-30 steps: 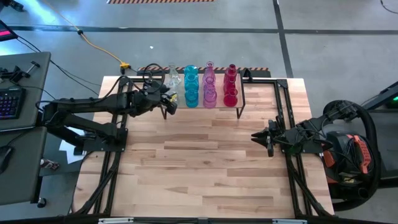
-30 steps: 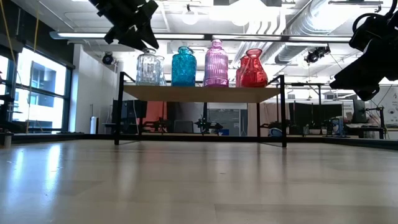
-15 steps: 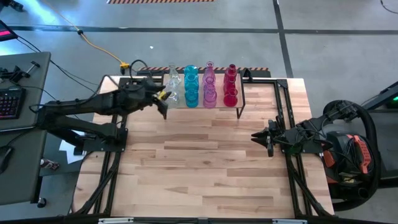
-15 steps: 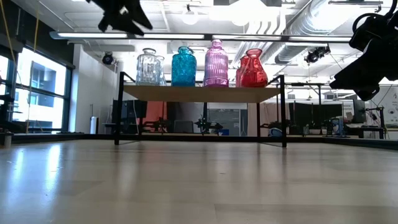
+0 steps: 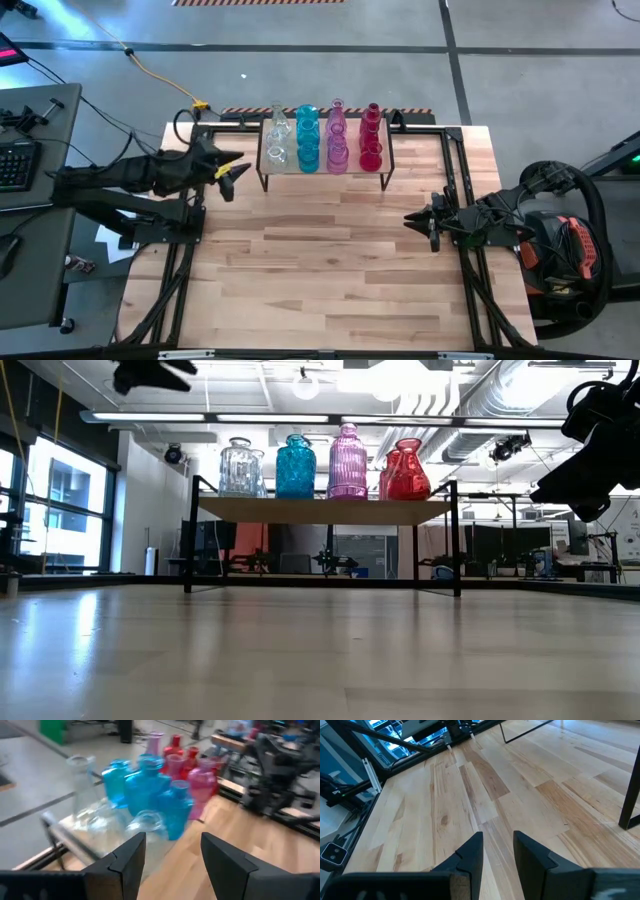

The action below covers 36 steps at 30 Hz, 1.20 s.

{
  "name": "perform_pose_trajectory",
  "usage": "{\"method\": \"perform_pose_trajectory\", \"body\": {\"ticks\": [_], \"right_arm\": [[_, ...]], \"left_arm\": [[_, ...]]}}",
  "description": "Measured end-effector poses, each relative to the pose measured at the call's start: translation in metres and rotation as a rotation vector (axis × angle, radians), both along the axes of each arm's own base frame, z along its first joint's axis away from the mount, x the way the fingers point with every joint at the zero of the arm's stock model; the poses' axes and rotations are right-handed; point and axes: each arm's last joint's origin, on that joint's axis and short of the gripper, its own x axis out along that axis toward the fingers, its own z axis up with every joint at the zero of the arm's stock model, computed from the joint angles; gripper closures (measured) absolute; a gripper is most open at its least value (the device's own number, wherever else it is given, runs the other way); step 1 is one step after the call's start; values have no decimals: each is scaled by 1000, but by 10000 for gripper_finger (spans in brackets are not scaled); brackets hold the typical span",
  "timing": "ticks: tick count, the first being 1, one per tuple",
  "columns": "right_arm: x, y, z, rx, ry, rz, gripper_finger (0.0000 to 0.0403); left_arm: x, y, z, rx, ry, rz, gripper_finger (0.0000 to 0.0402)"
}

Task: Sort vases onto shelf
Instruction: Adjust the transparent flower vase on the shelf

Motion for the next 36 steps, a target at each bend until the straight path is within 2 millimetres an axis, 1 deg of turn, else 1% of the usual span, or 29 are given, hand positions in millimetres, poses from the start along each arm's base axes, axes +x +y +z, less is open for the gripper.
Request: {"method": "perform_pose_trajectory", "body": {"ticks": [3,6,10,13,17,20,26,31,33,36], "right_arm": [[0,0,0,0,0,0,314],[0,0,0,0,0,0,314],[0,0,0,0,0,0,314],[0,0,0,0,0,0,314],[0,0,0,0,0,0,314],[0,0,0,0,0,0,314],[0,0,0,0,0,0,314],[0,0,0,1,0,0,314],[0,0,0,0,0,0,314],[0,0,0,0,0,0,314]], "left_arm": [[-2,3,-17,12,24,117,222],[0,9,-29,43,56,202,222],[5,21,-30,112,105,305,222],[13,32,-33,143,161,343,222],[26,50,-41,116,234,312,222],[31,63,-45,107,260,268,222],[26,82,-46,118,298,154,222],[21,95,-47,170,345,6,222],[21,101,-49,184,357,-38,222],[23,112,-55,174,376,-59,222]]}}
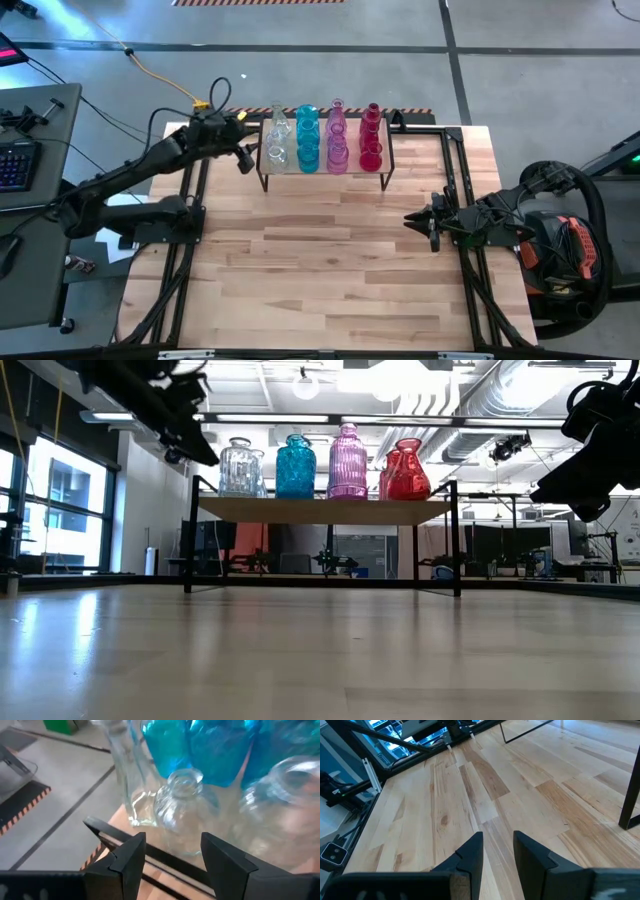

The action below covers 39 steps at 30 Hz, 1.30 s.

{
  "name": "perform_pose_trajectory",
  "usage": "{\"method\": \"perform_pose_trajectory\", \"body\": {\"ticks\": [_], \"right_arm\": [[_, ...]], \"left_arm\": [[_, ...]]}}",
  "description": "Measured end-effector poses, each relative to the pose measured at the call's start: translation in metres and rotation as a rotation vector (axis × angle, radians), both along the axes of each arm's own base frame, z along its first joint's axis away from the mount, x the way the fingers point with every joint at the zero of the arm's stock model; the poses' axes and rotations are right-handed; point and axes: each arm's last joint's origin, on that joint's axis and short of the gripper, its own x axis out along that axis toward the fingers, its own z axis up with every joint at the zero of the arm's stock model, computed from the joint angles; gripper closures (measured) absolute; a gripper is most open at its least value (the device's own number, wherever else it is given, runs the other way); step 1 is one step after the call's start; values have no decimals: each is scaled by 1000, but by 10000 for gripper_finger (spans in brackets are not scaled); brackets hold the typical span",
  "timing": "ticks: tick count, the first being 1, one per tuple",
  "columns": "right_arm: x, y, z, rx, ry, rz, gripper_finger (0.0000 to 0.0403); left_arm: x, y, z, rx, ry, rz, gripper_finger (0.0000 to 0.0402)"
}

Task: Sort vases onto shelf
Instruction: Adjust the transparent flower vase on the shelf, then return to Home Position

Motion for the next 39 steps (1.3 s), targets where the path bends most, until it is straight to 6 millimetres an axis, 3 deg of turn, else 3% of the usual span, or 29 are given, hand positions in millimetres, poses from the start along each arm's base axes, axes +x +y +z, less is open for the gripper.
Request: {"method": "perform_pose_trajectory", "body": {"ticks": [5,20,30,39], "right_arm": [[0,0,0,0,0,0,314],[0,0,0,0,0,0,314],[0,0,0,0,0,0,314],[0,0,0,0,0,1,314]], "left_arm": [[5,15,-9,-15,30,14,222],[17,30,-22,-41,37,23,222],[7,22,-10,-30,-9,53,222],[-12,-2,13,-11,-123,65,222]]}}
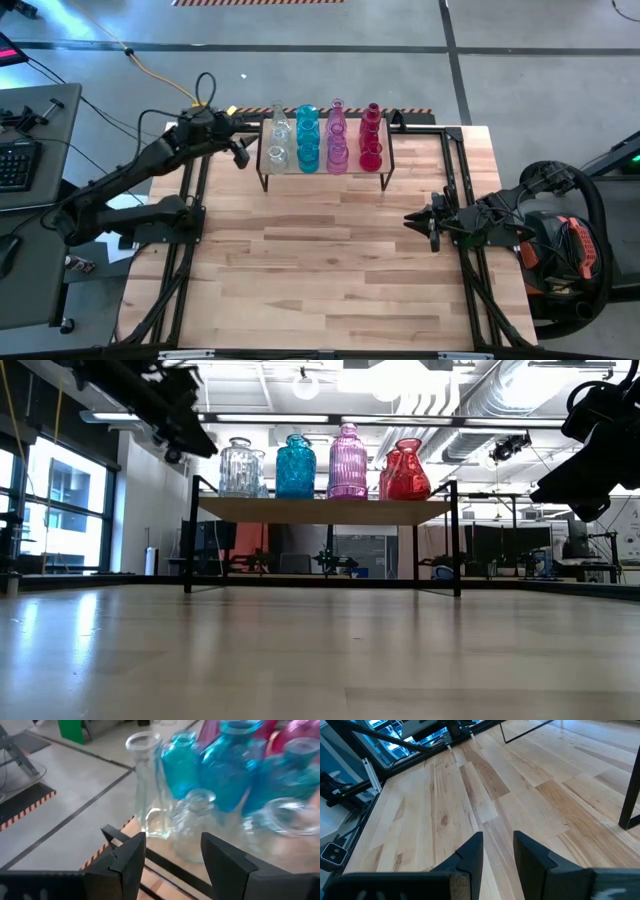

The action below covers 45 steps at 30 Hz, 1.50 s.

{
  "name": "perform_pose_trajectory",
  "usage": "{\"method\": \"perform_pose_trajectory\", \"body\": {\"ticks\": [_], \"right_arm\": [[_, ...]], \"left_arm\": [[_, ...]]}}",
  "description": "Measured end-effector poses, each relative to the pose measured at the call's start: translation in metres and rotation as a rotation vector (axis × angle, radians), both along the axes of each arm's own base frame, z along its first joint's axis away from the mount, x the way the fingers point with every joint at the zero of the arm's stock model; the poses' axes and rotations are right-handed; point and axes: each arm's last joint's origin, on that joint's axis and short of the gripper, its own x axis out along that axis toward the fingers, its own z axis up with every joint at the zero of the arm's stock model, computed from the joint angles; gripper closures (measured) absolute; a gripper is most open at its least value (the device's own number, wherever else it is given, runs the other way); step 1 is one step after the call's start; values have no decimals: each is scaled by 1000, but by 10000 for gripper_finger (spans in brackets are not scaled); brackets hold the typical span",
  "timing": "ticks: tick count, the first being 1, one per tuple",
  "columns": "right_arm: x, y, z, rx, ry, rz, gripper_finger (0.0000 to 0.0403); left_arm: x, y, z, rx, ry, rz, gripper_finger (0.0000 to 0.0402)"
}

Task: Sort vases onto shelf
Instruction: Return to Home Position

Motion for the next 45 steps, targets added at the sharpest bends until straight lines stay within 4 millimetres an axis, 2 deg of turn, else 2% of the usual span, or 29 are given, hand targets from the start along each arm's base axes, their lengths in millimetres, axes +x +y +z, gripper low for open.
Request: {"method": "perform_pose_trajectory", "body": {"ticks": [6,11,18,22,29,45], "right_arm": [[0,0,0,0,0,-1,314],[0,0,0,0,0,0,314],[0,0,0,0,0,0,314],[0,0,0,0,0,0,314],[0,0,0,0,0,0,314],[0,0,0,0,0,0,314]], "left_arm": [[-18,-28,12,-60,-97,-11,222],[-34,-48,10,-117,-122,0,222],[-45,-65,-32,-161,-356,4,222],[-48,-72,-50,-123,-457,-37,222],[-48,-78,-72,22,-487,-113,223],[-39,-82,-139,-70,-393,-174,223]]}}
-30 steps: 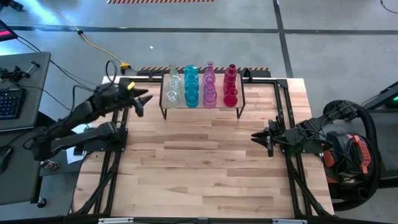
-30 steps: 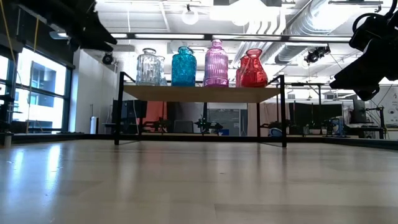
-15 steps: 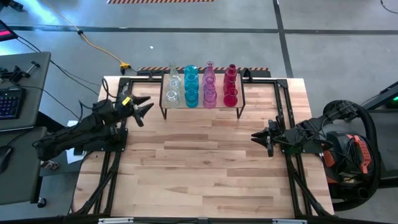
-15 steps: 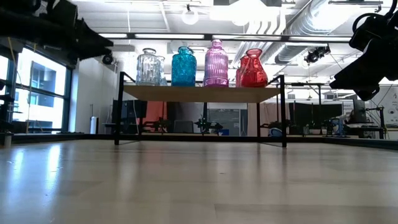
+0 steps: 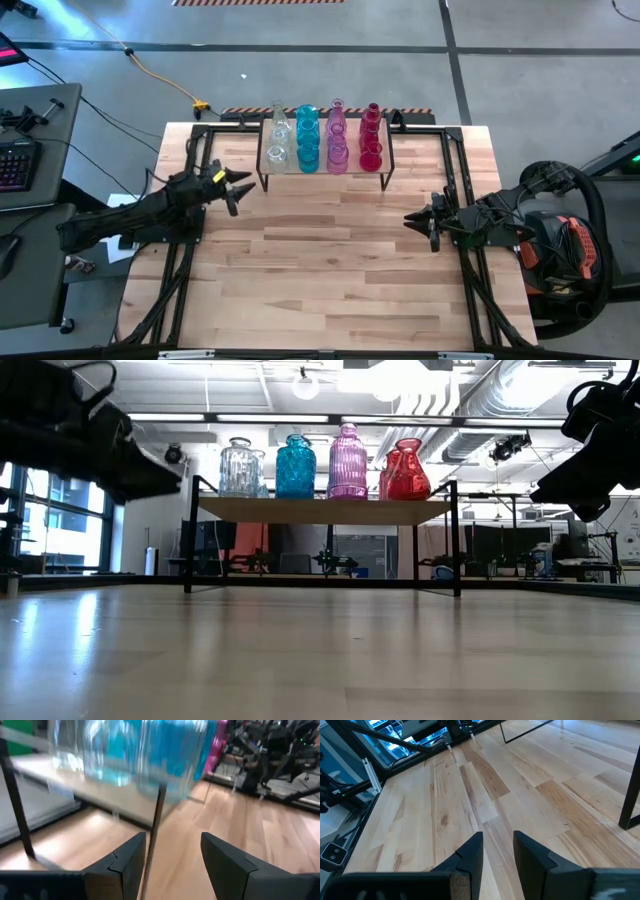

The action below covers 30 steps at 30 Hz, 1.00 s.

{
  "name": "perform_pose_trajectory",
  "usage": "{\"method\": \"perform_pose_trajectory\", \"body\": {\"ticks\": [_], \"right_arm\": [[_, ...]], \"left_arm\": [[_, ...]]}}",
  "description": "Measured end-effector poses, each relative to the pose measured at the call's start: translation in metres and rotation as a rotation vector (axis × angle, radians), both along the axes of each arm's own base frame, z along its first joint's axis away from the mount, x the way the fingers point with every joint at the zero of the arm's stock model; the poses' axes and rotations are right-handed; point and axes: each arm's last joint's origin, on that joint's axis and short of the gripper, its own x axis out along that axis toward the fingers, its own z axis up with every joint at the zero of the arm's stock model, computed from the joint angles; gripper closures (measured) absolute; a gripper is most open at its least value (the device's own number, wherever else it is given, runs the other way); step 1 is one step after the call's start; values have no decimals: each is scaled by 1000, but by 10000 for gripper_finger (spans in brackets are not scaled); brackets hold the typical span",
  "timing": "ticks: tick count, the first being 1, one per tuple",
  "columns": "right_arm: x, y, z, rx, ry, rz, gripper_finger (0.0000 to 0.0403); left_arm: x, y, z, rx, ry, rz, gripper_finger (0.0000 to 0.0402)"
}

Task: Sort vases onto shelf
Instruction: Return to Home Position

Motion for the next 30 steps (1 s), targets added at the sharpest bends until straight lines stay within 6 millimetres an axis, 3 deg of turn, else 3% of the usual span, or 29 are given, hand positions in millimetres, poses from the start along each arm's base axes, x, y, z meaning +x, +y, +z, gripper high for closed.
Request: {"method": "perform_pose_trajectory", "body": {"ticks": [5,12,30], "right_arm": [[0,0,0,0,0,0,314],[0,0,0,0,0,-1,314],[0,0,0,-1,1,-1,314]], "left_arm": [[1,-1,-8,-74,10,-25,223],[1,-1,-8,45,64,-43,223],[1,-1,-8,52,67,-44,223]]}}
